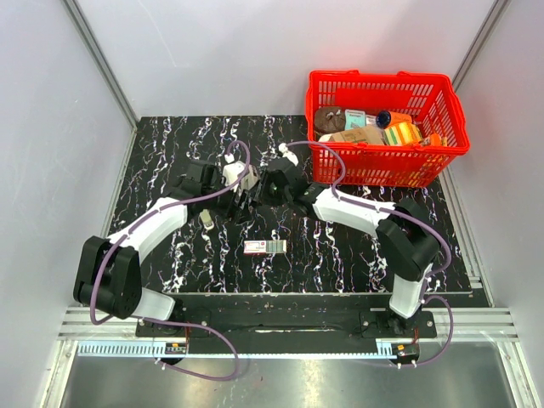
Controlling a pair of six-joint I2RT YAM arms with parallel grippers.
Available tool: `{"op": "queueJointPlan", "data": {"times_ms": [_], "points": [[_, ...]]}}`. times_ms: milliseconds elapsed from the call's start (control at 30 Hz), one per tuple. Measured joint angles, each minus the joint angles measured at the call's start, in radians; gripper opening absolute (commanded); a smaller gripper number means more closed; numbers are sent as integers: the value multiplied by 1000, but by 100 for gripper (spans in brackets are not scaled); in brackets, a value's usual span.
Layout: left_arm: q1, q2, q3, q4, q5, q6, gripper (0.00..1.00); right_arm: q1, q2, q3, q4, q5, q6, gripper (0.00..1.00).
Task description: Unload the staples from the stapler
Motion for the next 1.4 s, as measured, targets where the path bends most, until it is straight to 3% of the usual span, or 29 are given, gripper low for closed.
{"op": "queueJointPlan", "data": {"times_ms": [67,233,433,633,1033,1400], "points": [[0,0,0,6,2,4,68,0,-18,-8,5,-1,8,0],[0,22,12,10,25,5,41,0,-34,-30,53,-24,27,0],[9,34,47,-32,36,-7,27,-3,-41,-53,86,-47,55,0],[11,34,58,-61,35,-3,0,-5,-53,-90,130,-63,78,0],[6,42,58,-143,-41,137,0,-10,-135,-231,220,-106,37,0],[4,100,58,-120,-187,271,0,-17,-156,-314,267,-163,-54,0]]}}
